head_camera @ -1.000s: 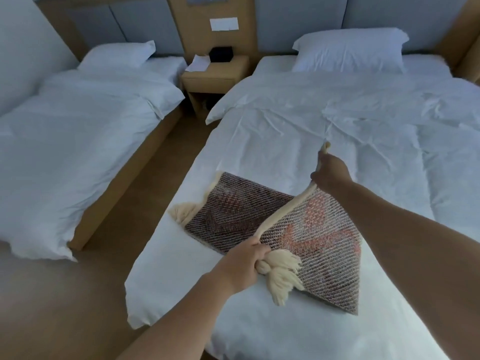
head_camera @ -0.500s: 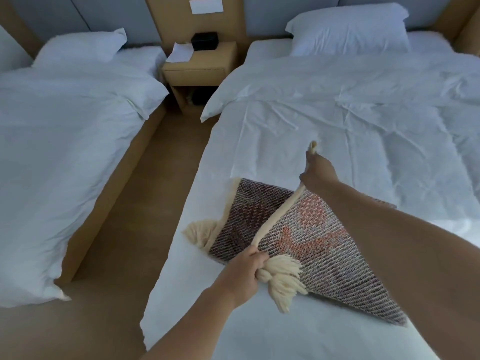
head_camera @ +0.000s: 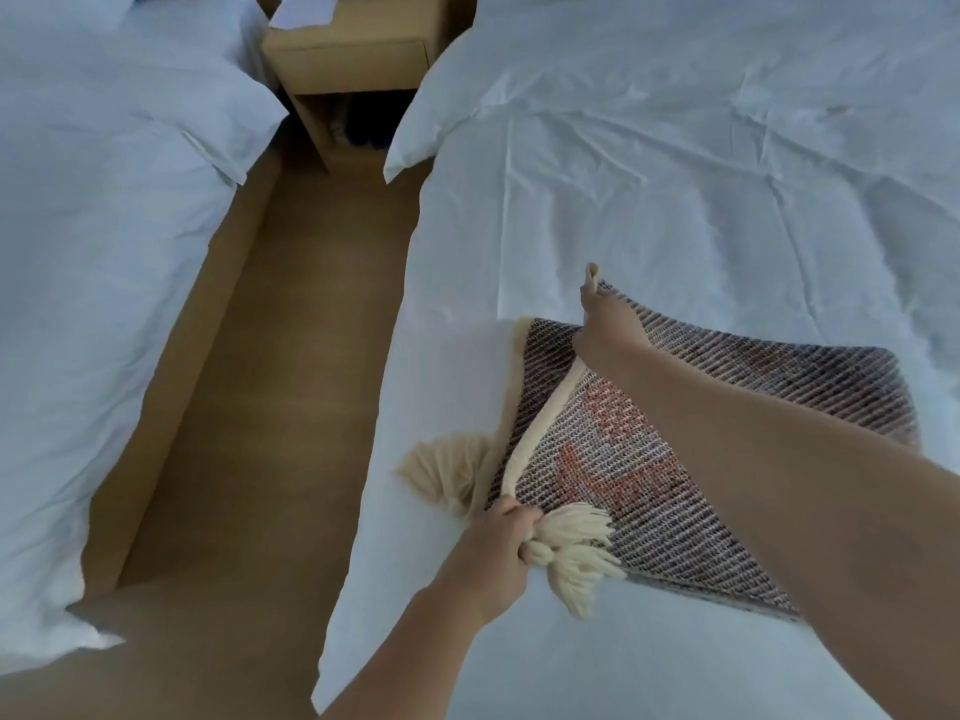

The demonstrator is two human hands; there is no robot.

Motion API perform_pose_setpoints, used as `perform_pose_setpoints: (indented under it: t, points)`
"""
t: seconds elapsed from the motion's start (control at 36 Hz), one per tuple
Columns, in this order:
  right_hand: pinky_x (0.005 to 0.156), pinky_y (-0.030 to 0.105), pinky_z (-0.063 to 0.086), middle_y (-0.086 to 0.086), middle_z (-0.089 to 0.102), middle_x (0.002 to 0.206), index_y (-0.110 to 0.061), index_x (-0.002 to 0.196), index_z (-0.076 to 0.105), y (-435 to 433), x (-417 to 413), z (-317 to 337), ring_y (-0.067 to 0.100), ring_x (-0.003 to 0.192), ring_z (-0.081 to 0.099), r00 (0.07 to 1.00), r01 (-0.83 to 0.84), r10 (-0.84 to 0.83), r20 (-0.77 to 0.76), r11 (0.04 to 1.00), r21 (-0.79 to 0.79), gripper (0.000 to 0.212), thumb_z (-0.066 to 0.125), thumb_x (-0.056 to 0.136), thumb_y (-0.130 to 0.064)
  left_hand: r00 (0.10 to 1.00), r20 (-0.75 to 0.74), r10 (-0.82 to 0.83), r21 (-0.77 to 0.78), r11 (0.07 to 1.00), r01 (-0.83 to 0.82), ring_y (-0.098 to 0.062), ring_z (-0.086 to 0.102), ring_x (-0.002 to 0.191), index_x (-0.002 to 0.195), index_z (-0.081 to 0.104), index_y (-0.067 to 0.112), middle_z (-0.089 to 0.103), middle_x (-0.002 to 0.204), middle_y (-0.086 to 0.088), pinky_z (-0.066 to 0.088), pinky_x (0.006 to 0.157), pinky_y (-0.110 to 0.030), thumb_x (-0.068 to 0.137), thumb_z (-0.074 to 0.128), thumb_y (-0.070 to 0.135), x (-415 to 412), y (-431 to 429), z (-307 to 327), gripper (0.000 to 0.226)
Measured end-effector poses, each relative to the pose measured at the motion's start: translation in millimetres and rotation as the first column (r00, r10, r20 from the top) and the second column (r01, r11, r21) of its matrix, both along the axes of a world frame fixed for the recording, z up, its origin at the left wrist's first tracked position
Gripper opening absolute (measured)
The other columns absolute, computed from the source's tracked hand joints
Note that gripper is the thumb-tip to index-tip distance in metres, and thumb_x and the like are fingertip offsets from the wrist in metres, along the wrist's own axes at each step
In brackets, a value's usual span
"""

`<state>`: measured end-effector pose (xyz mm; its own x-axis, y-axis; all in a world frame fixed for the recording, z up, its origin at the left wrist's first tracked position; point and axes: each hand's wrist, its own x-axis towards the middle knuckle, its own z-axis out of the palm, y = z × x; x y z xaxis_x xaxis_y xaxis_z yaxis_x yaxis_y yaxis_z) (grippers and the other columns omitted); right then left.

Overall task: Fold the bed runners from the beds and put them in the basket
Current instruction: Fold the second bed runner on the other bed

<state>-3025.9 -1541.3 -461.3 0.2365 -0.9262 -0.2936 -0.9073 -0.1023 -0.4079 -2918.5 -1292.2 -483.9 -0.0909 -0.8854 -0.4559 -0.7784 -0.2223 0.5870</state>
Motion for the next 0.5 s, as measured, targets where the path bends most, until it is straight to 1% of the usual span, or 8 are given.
perform_pose_setpoints:
  t: [0.08,0.17,0.28,0.33,0.36,0.39,0.44,0.5]
  points:
    - [0.074,0.029,0.048,0.013,0.033,0.151,-0.011,0.153,0.009,-3,16,-22,0.032,0.114,0.055,0.999,-0.011,0.012,-0.031,1.000,0.020,0.076,0.043,0.087,0.008,1.000,-0.026,0.017,0.027,0.999,-0.016,-0.020,0.051,0.111,0.131,0.050,0.014,0.043,0.130,0.002,0.044,0.095,-0.034,0.091,0.048,0.008,10,0,-19,0.041]
    - [0.073,0.028,0.045,0.016,0.040,0.145,-0.007,0.151,0.016,-4,30,-35,0.032,0.114,0.055,0.997,-0.031,0.032,-0.075,0.999,0.018,0.072,0.045,0.087,0.007,0.998,-0.040,0.045,0.039,0.998,-0.044,-0.017,0.050,0.115,0.136,0.047,0.016,0.041,0.136,0.004,0.041,0.098,-0.029,0.090,0.048,0.012,19,2,-34,0.046]
    - [0.084,0.031,0.052,0.016,0.040,0.144,-0.004,0.151,0.017,-5,51,-48,0.030,0.116,0.054,0.991,-0.064,0.069,-0.116,0.997,0.045,0.068,0.045,0.089,0.007,0.997,-0.051,0.049,0.053,0.998,-0.046,-0.017,0.051,0.115,0.137,0.046,0.018,0.040,0.136,0.005,0.042,0.097,-0.029,0.091,0.048,0.015,29,4,-49,0.047]
    - [0.091,0.036,0.051,0.017,0.039,0.144,0.004,0.145,0.026,-5,61,-54,0.029,0.120,0.051,0.981,-0.105,0.110,-0.157,0.994,0.040,0.057,0.043,0.091,0.005,0.998,-0.038,0.054,0.061,0.997,-0.052,-0.016,0.049,0.118,0.139,0.044,0.019,0.038,0.140,0.006,0.041,0.099,-0.030,0.092,0.048,0.017,33,5,-58,0.047]
    - [0.091,0.037,0.051,0.018,0.040,0.143,0.005,0.142,0.031,-5,64,-60,0.029,0.119,0.051,0.982,-0.111,0.116,-0.148,0.993,0.038,0.051,0.042,0.092,0.003,0.998,-0.025,0.049,0.055,0.997,-0.048,-0.016,0.047,0.120,0.139,0.043,0.019,0.037,0.141,0.007,0.040,0.100,-0.030,0.092,0.048,0.019,36,6,-63,0.048]
    - [0.089,0.036,0.051,0.019,0.040,0.144,0.004,0.142,0.032,-4,67,-67,0.030,0.115,0.054,0.990,-0.093,0.098,-0.096,0.994,0.056,0.051,0.041,0.092,0.002,1.000,0.007,0.019,0.040,0.999,-0.019,-0.016,0.045,0.121,0.139,0.043,0.021,0.038,0.140,0.008,0.039,0.101,-0.030,0.091,0.047,0.022,38,7,-68,0.048]
    - [0.086,0.033,0.052,0.015,0.030,0.152,-0.004,0.150,0.017,0,71,-85,0.030,0.113,0.055,0.998,-0.041,0.034,0.045,0.987,0.156,0.064,0.042,0.092,-0.002,0.990,0.114,-0.078,-0.016,0.997,0.080,-0.016,0.039,0.122,0.136,0.045,0.024,0.042,0.134,0.010,0.029,0.104,-0.025,0.085,0.047,0.027,42,9,-76,0.051]
    - [0.089,0.032,0.049,0.009,0.022,0.156,-0.011,0.153,0.011,10,69,-104,0.031,0.120,0.050,0.989,-0.054,0.023,0.146,0.975,0.217,0.067,0.044,0.094,-0.010,0.982,0.164,-0.091,-0.109,0.988,0.109,-0.016,0.039,0.118,0.127,0.054,0.024,0.048,0.124,0.010,0.022,0.102,-0.024,0.076,0.049,0.031,44,9,-80,0.052]
